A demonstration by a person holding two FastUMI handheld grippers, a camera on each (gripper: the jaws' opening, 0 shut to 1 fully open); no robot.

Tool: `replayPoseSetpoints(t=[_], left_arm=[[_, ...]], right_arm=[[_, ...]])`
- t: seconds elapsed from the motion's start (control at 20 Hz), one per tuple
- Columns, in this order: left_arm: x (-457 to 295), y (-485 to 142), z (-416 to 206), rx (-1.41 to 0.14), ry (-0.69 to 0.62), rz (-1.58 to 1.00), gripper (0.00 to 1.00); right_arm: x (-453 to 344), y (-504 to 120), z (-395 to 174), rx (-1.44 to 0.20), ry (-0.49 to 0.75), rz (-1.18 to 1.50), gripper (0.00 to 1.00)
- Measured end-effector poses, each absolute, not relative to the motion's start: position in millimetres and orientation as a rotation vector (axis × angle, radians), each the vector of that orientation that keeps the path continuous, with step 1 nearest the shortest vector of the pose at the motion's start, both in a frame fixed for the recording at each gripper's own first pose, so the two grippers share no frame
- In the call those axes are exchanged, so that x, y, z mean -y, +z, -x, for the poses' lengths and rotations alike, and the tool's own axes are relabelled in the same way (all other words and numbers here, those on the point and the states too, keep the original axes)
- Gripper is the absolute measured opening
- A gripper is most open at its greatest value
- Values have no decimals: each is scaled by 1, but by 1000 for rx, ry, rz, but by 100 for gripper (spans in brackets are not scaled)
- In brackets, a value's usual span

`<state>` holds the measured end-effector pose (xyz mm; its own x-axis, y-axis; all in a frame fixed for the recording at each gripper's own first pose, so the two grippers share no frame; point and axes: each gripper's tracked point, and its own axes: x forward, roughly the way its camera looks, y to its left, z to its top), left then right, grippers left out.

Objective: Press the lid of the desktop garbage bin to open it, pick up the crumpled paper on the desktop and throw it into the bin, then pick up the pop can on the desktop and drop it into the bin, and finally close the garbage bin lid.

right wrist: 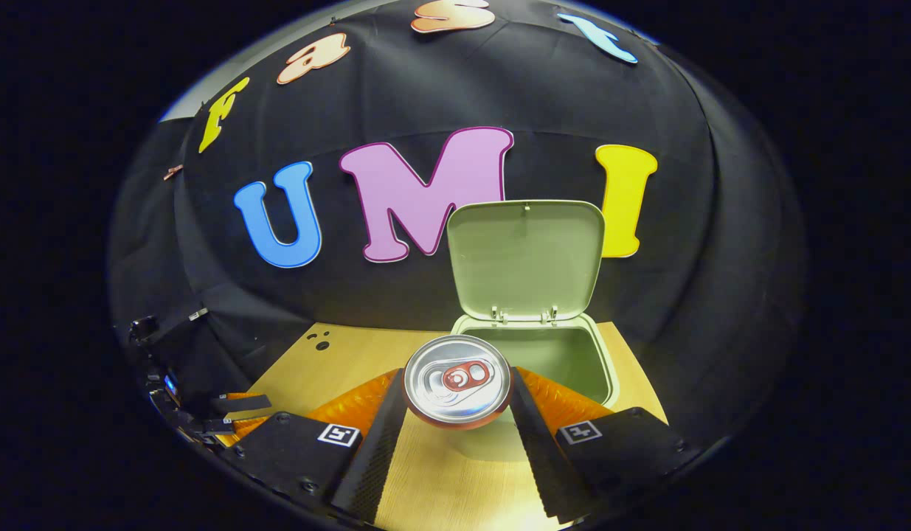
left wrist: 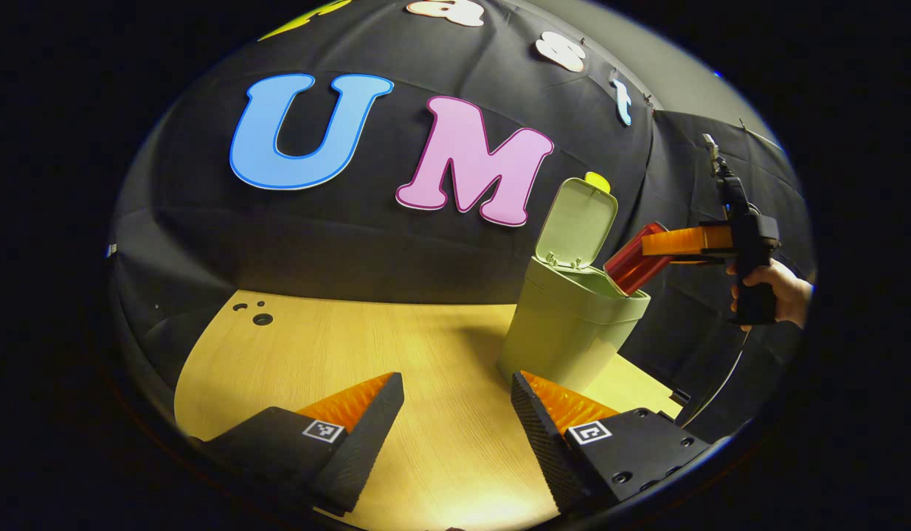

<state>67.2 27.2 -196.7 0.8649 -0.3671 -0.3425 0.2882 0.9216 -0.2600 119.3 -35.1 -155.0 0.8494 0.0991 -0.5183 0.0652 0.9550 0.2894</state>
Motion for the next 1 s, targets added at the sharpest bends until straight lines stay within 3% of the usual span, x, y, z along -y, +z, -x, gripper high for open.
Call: replayPoseSetpoints(t=[0.25, 0.9, 0.95, 1.0], left_arm=[[-28, -200, -67, -405, -342, 192, 95], [-30, -205, -62, -423, -319, 199, 95], [-30, -206, -62, -424, -316, 202, 95], [-29, -206, -60, -425, -314, 205, 95]], right_arm=[[56, -176, -139, -586, -23, -279, 83], [48, -228, -147, -730, 4, -241, 84], [48, -230, -145, -735, 1, -245, 80], [49, -230, -144, -735, -4, -247, 84]])
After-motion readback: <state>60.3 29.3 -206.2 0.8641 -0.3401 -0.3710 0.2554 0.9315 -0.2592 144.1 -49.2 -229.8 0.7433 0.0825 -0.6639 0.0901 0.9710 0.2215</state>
